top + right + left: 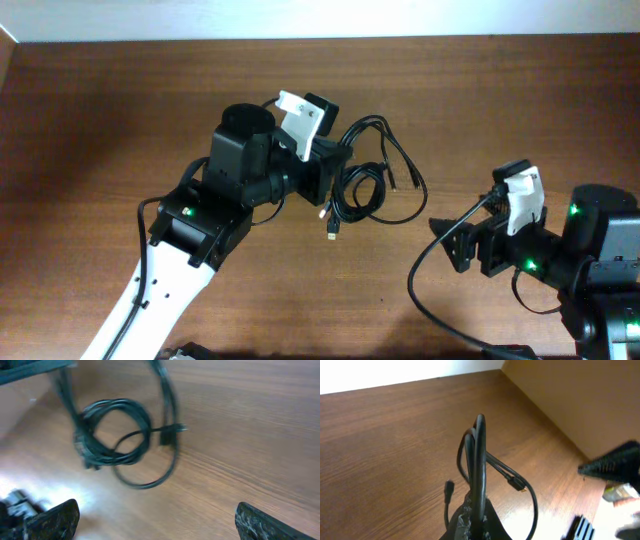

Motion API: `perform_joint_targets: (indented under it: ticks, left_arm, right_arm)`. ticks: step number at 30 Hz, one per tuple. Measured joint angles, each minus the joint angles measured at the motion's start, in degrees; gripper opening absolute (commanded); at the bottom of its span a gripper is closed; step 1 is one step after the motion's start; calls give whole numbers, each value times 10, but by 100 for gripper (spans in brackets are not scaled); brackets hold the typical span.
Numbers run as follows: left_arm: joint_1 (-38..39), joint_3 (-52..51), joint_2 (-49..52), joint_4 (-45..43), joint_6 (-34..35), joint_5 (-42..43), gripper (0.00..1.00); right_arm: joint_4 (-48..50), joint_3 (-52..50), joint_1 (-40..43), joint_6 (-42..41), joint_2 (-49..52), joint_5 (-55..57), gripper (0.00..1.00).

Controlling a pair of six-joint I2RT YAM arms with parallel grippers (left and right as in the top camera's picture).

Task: Untangle cables

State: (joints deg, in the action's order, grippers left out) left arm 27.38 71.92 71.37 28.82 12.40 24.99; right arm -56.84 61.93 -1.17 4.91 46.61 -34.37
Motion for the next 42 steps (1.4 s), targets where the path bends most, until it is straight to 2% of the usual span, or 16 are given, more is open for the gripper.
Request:
perform_joint_targets:
  ticks: [5,12,15,19,24,29,34,40,42]
  left_arm:
    - [0,0,0,-30,70,-6,0]
    - [0,0,0,-85,162,-7,0]
    - [0,0,0,-98,221,-24,0]
    - [0,0,0,-123,315,-43,0]
    - [0,0,0,-139,398,-38,0]
    - [0,0,1,-189,428,-2,0]
    - [5,0,1,-199,441,18,0]
    - [27,0,1,-218,443,23,0]
    - [28,0,1,-218,443,23,0]
  right_arm:
    - [0,0,0,14,0,-77,97]
    - [1,0,0,5,0,-97,93]
    - [13,0,0,-58,0,-97,93]
    - [56,0,0,-186,10,-96,93]
    - [101,0,0,-325,31,-95,93]
    - [112,0,0,-411,65,-97,90]
    - [157,0,0,-444,95,-117,87]
    - [205,0,0,-481,127,-150,73]
    - [205,0,0,-486,135,-160,62]
